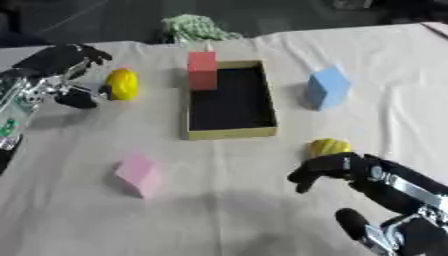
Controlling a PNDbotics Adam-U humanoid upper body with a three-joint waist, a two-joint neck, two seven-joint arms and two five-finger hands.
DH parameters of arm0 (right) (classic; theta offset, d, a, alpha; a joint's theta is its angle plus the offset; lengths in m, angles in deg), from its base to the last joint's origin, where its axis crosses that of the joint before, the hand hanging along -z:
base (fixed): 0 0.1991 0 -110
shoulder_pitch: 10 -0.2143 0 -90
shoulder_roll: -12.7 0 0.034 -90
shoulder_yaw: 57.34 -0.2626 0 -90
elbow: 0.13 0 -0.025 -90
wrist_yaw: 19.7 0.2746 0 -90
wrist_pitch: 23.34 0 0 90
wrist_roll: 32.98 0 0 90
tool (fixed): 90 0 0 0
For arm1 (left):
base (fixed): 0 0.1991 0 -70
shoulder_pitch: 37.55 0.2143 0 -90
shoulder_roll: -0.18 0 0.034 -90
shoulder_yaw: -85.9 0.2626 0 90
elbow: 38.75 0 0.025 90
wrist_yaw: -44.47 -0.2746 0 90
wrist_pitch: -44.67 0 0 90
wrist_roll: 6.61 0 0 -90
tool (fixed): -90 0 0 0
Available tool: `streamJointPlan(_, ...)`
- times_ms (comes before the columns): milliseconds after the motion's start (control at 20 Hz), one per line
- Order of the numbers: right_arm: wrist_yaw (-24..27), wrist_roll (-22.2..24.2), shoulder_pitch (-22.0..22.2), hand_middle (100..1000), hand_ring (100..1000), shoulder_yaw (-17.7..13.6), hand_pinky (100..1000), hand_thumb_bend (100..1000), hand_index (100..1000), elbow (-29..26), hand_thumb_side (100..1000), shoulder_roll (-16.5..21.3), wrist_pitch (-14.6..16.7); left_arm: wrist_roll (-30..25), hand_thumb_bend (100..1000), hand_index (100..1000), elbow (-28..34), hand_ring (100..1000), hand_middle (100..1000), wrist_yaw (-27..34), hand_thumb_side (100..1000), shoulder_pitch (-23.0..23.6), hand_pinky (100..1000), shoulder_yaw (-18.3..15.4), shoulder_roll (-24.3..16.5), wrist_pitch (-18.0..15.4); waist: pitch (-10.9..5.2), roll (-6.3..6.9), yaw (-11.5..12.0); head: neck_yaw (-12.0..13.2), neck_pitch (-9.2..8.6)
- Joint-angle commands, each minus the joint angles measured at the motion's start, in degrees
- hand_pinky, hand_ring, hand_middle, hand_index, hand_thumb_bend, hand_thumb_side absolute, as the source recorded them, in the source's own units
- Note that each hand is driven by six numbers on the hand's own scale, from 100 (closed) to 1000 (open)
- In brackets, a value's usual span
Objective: Pick up objects on the table and place them in the box.
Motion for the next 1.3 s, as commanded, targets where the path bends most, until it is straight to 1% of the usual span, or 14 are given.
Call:
streamJointPlan(50,0.7,0.53,-1.0,699,837,0.12,807,100,937,-1.21,437,0.16,0.35,1.9,181,928,0.17,755,772,-0.86,343,-1.56,800,-1.02,-0.92,0.76,-0.65,0.07,-0.32,0.36,-1.5)
streamJointPlan(150,0.76,0.58,-1.28,699,837,0.12,807,100,937,-1.21,437,0.08,0.31,2.58,185,932,-0.13,760,782,-1.29,348,-1.63,804,-0.92,-0.72,1.18,-0.43,0.13,-0.55,0.43,-1.7)
streamJointPlan(250,0.82,0.62,-1.46,699,837,0.14,807,100,937,-1.21,437,0.03,0.27,2.16,201,940,-0.71,766,798,-1.67,364,-1.62,809,-0.67,-0.51,1.33,-0.31,0.18,-0.68,0.45,-1.85)
streamJointPlan(350,0.9,0.67,-1.6,699,837,0.17,807,100,937,-1.21,437,0.0,0.25,0.98,225,948,-1.64,768,811,-2.22,384,-1.57,811,-0.34,-0.36,1.2,-0.24,0.21,-0.77,0.41,-1.99)
streamJointPlan(600,0.99,0.78,-1.66,698,837,0.2,807,100,937,-1.21,437,0.01,0.21,-2.52,247,953,-2.43,764,814,-3.34,396,-1.48,808,-0.43,0.13,0.36,-0.2,0.17,-0.71,0.58,-2.0)
streamJointPlan(700,0.99,0.79,-1.63,698,837,0.21,807,100,937,-1.21,440,0.01,0.19,-3.08,229,947,-2.24,752,801,-3.64,388,-1.31,797,-0.57,0.24,0.29,-0.2,0.15,-0.67,1.03,-1.99)
streamJointPlan(800,0.99,0.78,-1.61,698,837,0.21,807,100,937,-1.21,440,0.02,0.17,-2.82,221,930,-2.03,720,776,-3.81,382,-1.07,768,-0.64,0.33,0.41,-0.19,0.13,-0.64,1.73,-2.02)
streamJointPlan(900,0.98,0.79,-1.57,698,837,0.22,807,100,937,-1.21,438,0.03,0.16,-2.04,211,904,-1.83,677,733,-3.99,373,-0.83,737,-0.6,0.41,0.54,-0.19,0.1,-0.6,2.35,-2.01)
streamJointPlan(1100,0.95,0.78,-1.55,698,837,0.24,807,100,937,-1.21,438,0.04,0.15,-0.46,211,904,-1.84,677,733,-4.21,373,-0.55,737,-0.43,0.5,0.65,-0.19,0.08,-0.57,2.78,-2.01)
streamJointPlan(1150,0.95,0.78,-1.52,698,837,0.23,808,100,937,-1.21,437,0.05,0.14,-0.08,194,825,-1.5,585,620,-4.36,351,-0.66,677,-0.59,0.53,0.65,-0.21,0.05,-0.54,3.24,-2.02)
streamJointPlan(1200,0.94,0.77,-1.5,698,837,0.23,808,100,937,-1.21,436,0.04,0.12,0.5,182,751,-0.76,518,537,-4.61,328,-0.7,631,-0.82,0.52,0.74,-0.22,0.03,-0.49,3.6,-2.01)
streamJointPlan(1250,0.94,0.76,-1.49,698,837,0.23,808,100,937,-1.21,436,0.04,0.11,1.16,180,743,0.11,510,527,-4.86,325,-0.64,625,-1.02,0.47,0.91,-0.21,0.02,-0.47,3.85,-2.0)
streamJointPlan(1300,0.94,0.74,-1.48,697,837,0.21,808,100,937,-1.21,436,0.03,0.1,1.88,159,683,0.9,455,458,-5.01,300,-0.58,580,-1.19,0.42,1.13,-0.22,0.01,-0.45,3.97,-1.95)
